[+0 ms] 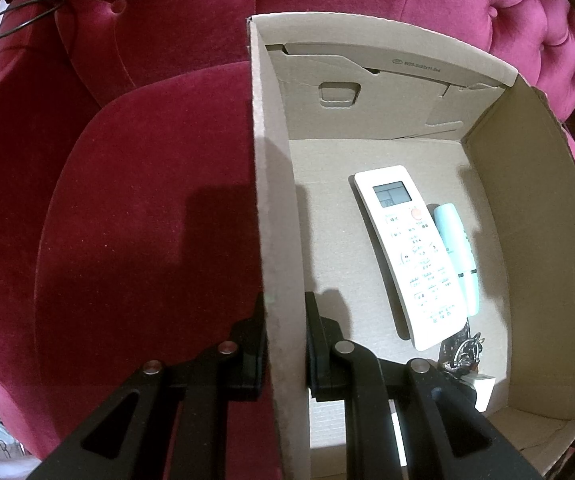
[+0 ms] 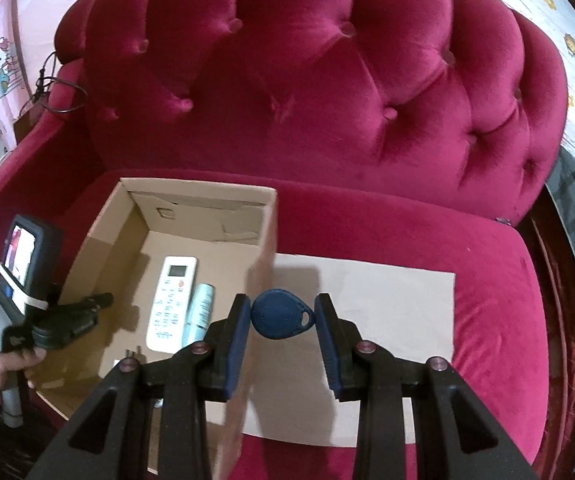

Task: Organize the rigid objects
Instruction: 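Lift the blue tag and carry it over the box with the right gripper, then lower the blue tag beside the keychain and open the right gripper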

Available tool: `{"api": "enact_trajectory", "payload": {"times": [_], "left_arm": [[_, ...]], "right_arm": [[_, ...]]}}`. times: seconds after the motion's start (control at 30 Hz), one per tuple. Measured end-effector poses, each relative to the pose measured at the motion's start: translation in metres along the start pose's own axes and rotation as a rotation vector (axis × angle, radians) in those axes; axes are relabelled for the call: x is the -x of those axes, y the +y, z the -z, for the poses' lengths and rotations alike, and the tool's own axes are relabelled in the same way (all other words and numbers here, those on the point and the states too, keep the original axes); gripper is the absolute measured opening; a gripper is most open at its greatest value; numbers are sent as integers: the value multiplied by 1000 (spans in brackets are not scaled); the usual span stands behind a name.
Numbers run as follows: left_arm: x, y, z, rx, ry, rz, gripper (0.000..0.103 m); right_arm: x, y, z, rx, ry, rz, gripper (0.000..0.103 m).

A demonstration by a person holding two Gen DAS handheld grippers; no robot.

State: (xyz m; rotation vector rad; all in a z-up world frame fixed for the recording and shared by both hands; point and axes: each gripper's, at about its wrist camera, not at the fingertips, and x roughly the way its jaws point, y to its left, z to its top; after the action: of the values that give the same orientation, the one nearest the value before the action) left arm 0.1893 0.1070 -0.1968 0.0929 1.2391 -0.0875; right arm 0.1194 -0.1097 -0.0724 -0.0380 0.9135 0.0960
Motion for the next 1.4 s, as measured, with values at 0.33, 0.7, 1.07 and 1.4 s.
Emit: {"api": "enact_trajectory", "payload": {"times": [0.33, 0.7, 1.07, 1.4], "left_arm": [[-1, 0, 0, 0, 0, 4, 16], [-2, 0, 0, 2, 1, 8, 16], [-2, 1, 0, 5, 1, 13, 16], [-4, 1, 0, 7, 1, 14, 17]], "right_arm": [[-12, 42, -10, 40, 17, -67, 35], [-41, 78, -5, 83, 71, -104, 35], [-81, 100, 20, 87, 165, -114, 35], [-102, 105, 31, 57, 206, -99, 35]]}}
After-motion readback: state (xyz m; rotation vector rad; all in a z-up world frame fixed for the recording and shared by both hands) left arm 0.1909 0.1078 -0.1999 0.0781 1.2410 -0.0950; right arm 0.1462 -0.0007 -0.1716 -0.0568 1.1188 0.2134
